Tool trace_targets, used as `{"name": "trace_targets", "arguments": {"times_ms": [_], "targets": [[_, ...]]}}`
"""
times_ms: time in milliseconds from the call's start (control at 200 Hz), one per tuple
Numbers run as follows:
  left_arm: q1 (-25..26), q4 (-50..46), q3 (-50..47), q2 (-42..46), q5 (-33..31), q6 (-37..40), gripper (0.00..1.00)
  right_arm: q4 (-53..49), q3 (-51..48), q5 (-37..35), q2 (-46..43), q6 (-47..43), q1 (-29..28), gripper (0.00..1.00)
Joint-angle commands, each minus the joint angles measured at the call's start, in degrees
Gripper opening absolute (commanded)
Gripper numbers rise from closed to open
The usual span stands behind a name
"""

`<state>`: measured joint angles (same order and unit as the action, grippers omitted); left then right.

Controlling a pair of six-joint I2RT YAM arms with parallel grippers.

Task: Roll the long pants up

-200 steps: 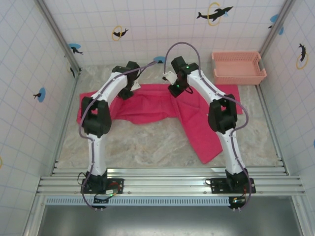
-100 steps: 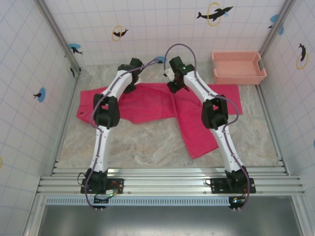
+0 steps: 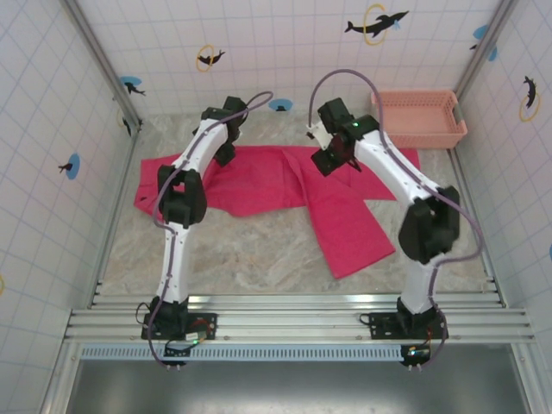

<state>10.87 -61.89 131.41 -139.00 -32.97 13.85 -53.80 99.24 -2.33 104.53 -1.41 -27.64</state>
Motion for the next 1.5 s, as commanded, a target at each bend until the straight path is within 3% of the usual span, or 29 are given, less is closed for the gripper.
{"name": "trace_targets", "arguments": {"times_ms": [0, 55, 125, 260, 485, 736, 796, 856, 1011, 1101, 1316, 1491], "targets": [[1.7, -4.1, -2.2, 6.3, -4.1, -5.4, 0.97, -3.2, -15.6, 3.5, -7.1, 6.2, -3.5, 0.69], [2.4, -4.0, -4.1, 8.2, -6.3, -6.9, 0.97, -0.5, -23.6, 4.4, -11.5, 9.5, -5.3, 0.69], [2.8, -4.1, -6.5, 11.0, -4.7, -8.8, 0.97, 3.1, -31.5, 5.9, -15.3, 13.9, -7.3, 0.69], [3.2, -3.8, -12.3, 15.0, -4.2, -10.2, 0.97, 6.9, -39.2, 4.9, -17.3, 18.3, -11.9, 0.69], [3.3, -8.1, -15.0, 14.1, -3.1, -13.1, 0.97, 9.2, -42.7, 4.3, -14.8, 20.2, -16.2, 0.69], [4.2, -5.6, -25.0, 20.5, -1.3, -14.6, 0.97, 8.5, -43.6, 0.5, -9.2, 22.4, -18.9, 0.66], [4.2, -5.7, -26.8, 21.7, -1.4, -14.6, 0.97, 7.3, -43.3, -2.9, -7.4, 23.4, -18.9, 0.6], [4.2, -6.2, -28.1, 22.8, -1.9, -14.6, 0.97, 6.1, -42.7, -6.2, -5.6, 23.7, -18.6, 0.44], [4.2, -5.9, -32.3, 25.8, -2.3, -14.3, 0.97, 4.6, -41.5, -13.0, -6.4, 22.8, -17.6, 0.17], [4.2, -5.8, -33.8, 27.1, -2.6, -14.0, 0.97, 2.1, -39.5, -18.2, -9.9, 21.4, -16.3, 0.0], [4.1, -6.5, -34.6, 28.7, -3.4, -12.7, 0.97, -4.3, -29.2, -26.1, -16.4, 15.3, -4.5, 0.0], [4.2, -7.5, -35.1, 29.4, -4.1, -12.4, 0.97, -4.4, -18.9, -28.5, -12.0, 7.8, 6.6, 0.0]]}}
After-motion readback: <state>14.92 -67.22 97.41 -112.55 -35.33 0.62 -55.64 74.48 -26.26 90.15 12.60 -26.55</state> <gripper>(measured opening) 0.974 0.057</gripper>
